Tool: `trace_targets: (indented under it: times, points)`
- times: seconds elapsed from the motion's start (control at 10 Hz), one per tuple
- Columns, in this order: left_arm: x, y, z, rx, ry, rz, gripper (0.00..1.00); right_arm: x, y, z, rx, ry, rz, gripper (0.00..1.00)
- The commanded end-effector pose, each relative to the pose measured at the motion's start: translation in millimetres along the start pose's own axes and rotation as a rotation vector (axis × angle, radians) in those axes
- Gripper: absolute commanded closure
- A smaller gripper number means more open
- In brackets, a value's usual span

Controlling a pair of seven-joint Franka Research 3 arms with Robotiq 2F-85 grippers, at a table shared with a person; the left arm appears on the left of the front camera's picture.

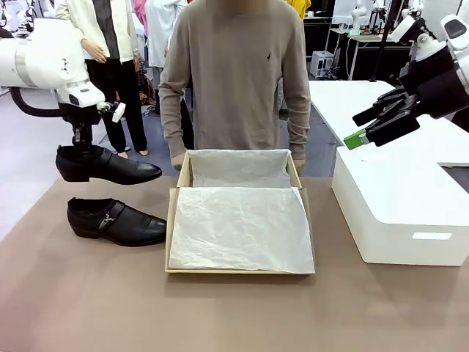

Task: Pack the shoes into the box.
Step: Place one shoe of the Shoes into the Shoes Box.

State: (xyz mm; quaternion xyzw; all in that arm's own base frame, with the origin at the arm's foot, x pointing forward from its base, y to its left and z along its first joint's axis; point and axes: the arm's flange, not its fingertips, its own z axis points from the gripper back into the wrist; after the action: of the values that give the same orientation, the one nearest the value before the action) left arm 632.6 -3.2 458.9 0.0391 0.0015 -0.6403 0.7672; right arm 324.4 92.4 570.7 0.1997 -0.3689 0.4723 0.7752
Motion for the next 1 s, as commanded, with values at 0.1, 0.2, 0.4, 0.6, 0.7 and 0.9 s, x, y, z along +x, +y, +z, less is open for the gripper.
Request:
trace_targets:
  times: [0.1,0.2,0.4,0.6,0.7,0.9]
  points:
    - [-1.4,-9.9,45.0,0.016,0.027,-0.005,1.0,0.7,-1.4,-0.2,0.011,-0.02,0.009,0.0]
    - [2.1,-12.9,54.7,0.002,0.014,-0.006,1.0,0.7,-1.4,-0.2,0.011,-0.02,0.009,0.0]
    - [14.7,-20.3,71.2,-0.019,0.001,-0.003,1.0,0.7,-1.4,-0.2,0.011,-0.02,0.009,0.0]
    - [29.5,-26.2,81.9,-0.026,-0.007,-0.01,1.0,0.7,-1.4,-0.2,0.011,-0.02,0.009,0.0]
    - [36.2,-28.3,85.4,-0.025,-0.014,-0.015,1.0,0.7,-1.4,-0.2,0.011,-0.02,0.009,0.0]
    - [44.5,-29.2,87.8,-0.031,-0.017,-0.007,1.0,0.7,-1.4,-0.2,0.011,-0.02,0.009,0.0]
